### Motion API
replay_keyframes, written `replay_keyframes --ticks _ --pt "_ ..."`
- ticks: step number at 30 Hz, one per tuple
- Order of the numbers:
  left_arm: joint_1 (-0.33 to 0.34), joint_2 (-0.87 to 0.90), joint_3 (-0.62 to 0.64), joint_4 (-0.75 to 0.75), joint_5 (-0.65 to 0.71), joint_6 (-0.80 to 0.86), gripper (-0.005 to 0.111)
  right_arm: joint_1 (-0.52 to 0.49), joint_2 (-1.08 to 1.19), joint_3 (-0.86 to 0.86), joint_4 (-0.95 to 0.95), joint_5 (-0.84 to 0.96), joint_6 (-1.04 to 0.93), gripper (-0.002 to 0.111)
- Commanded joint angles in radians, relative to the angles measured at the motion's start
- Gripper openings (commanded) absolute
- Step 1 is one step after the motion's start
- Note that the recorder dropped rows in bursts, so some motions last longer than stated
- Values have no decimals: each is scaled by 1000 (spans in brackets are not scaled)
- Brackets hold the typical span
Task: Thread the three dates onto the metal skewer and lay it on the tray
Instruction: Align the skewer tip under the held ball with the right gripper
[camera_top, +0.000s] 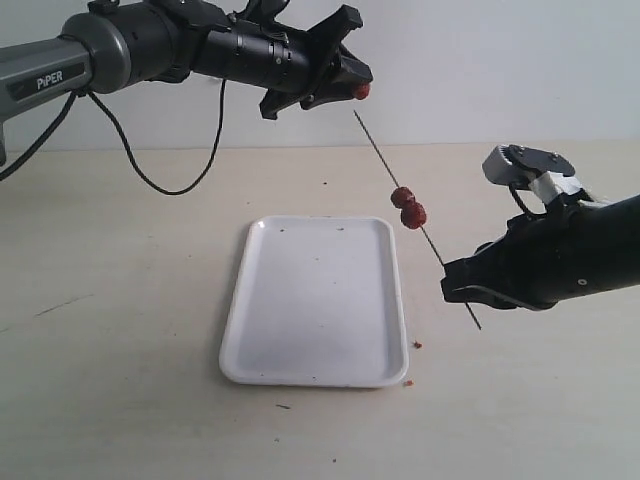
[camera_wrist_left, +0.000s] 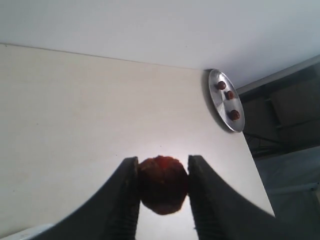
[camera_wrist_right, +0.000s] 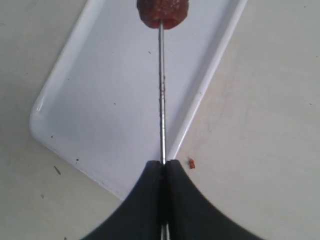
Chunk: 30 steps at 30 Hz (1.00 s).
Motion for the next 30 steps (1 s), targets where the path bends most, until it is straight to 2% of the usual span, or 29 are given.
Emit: replay_keyframes --ticks 1,7,11,18,30 --pt "-3 -6 4 -7 -12 8 34 -3 -10 2 25 5 -33 0" --pt "-3 -6 4 -5 -12 8 34 -3 -29 37 25 1 -40 0" --pt "-3 -6 4 -5 -12 8 34 -3 -82 84 37 -78 -48 0" --pt "-3 -6 4 -3 -6 8 34 -3 -170 101 35 -72 -51 0" --pt "-3 -6 4 -3 -4 5 34 -3 -103 101 12 -28 -55 0"
